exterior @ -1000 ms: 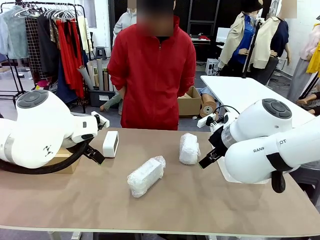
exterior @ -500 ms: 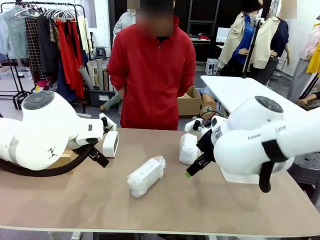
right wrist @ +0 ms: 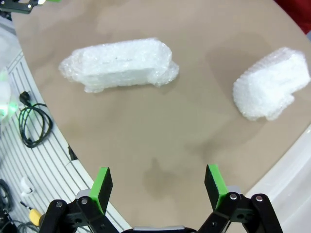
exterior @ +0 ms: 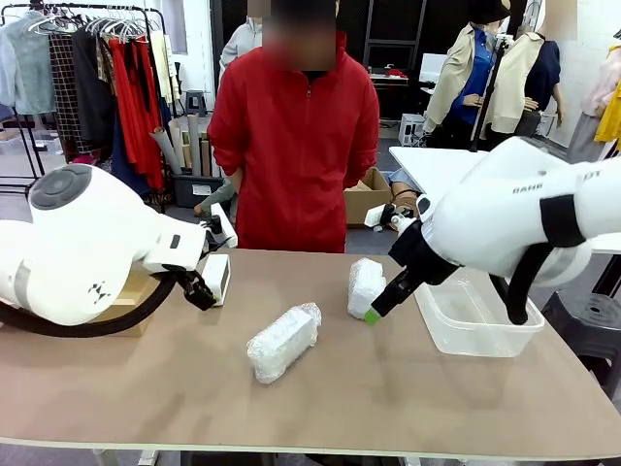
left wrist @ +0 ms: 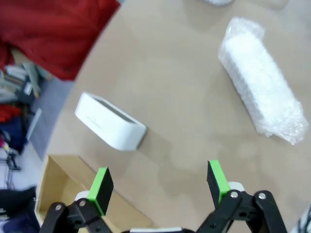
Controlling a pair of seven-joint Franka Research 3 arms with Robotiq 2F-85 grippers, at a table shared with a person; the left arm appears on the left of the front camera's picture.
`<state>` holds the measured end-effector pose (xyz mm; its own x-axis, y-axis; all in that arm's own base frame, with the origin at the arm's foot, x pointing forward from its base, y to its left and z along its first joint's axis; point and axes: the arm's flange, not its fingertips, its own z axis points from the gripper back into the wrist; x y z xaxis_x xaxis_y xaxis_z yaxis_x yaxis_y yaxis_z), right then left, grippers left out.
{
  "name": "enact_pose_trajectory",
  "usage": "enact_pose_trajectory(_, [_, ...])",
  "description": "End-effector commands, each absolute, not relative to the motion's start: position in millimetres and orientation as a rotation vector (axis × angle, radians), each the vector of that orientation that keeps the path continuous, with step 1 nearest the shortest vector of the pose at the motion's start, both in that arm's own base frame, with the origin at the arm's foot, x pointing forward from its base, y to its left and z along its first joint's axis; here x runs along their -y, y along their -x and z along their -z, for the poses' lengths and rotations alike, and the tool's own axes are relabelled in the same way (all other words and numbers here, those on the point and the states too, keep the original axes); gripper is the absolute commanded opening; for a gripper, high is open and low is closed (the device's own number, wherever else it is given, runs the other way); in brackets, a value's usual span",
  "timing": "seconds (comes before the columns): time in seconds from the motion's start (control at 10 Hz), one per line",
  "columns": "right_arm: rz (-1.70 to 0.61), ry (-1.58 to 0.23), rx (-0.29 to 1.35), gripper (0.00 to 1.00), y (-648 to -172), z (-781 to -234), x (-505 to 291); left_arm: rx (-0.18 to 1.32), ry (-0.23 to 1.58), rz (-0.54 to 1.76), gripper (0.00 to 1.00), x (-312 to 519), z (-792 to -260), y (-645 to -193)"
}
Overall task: Separate and place wrapped and unwrapped clocks.
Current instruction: Pick up the Digital clock indicated by the person.
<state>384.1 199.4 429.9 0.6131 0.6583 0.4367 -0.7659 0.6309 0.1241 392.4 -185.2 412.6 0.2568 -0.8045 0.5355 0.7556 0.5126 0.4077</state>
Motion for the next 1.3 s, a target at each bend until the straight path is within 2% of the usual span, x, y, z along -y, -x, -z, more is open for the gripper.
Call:
enact_pose_trajectory(0.0, [-0.903,-0.400,0.352,1.00,-400,-436,-191,0.896,-0.046,1.181,1.00,121,-396,-319])
enact_pose_trajectory(0.2, [-0.924,-0.407,0.392,1.00,-405,-442,-189,0.898,-0.064,1.159,1.00,110,-397,-314])
enact_pose_trajectory(0.3, [-0.879,-0.359,0.363,1.00,-393,-442,-194,0.867,-0.077,1.160,1.00,182,-433,-392])
enact_pose_trajectory(1.2, [-0.879,-0.359,0.363,1.00,-393,-442,-194,0.867,-0.077,1.160,1.00,182,-433,-392])
